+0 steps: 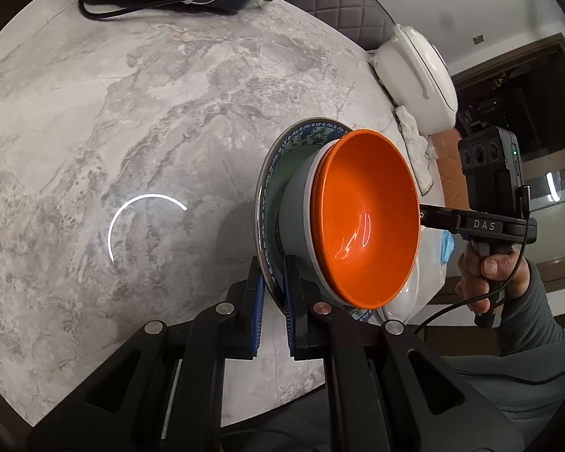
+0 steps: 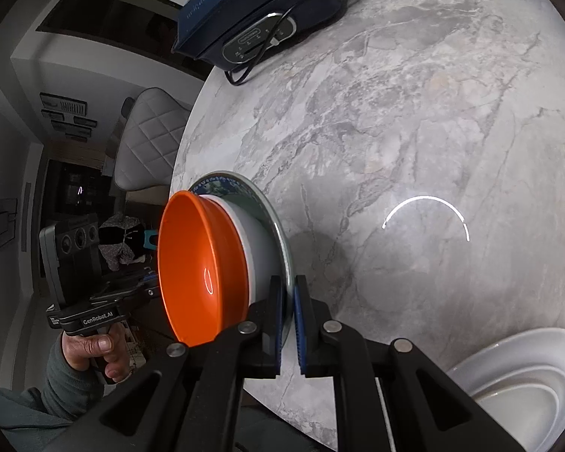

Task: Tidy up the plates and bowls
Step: 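Lift the nested bowl stack and carry it over the white plate stack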

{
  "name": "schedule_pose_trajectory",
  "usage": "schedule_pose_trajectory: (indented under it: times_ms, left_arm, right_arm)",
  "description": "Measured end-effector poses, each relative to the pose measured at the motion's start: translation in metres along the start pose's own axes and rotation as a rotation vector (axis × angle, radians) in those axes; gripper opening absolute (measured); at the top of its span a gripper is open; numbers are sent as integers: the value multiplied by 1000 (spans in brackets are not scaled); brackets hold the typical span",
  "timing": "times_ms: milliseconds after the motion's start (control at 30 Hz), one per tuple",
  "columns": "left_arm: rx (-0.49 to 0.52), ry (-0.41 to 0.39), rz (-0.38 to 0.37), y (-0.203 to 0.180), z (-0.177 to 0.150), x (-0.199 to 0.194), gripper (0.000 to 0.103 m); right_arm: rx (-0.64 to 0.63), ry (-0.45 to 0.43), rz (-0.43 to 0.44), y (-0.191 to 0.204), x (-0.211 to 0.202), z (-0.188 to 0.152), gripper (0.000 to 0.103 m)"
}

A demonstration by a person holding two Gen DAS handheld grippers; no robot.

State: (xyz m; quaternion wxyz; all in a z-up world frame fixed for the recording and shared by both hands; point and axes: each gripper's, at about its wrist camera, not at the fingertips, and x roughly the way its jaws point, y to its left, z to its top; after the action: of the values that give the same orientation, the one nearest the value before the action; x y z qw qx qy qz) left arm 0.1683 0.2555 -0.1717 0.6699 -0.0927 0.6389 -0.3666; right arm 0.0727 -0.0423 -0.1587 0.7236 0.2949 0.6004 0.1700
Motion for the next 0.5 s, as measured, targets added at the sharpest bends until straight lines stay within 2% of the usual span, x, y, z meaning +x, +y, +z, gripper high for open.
schedule_pose_trajectory:
  times_ms: [167, 500]
  left_arm:
    - [30, 14, -3, -44, -1, 9, 7]
    - [87, 40, -23, -148, -26, 40, 6]
  right_arm:
    - [23, -33, -5, -13, -37, -17, 10]
    - [78, -90, 1, -57, -115, -70, 10]
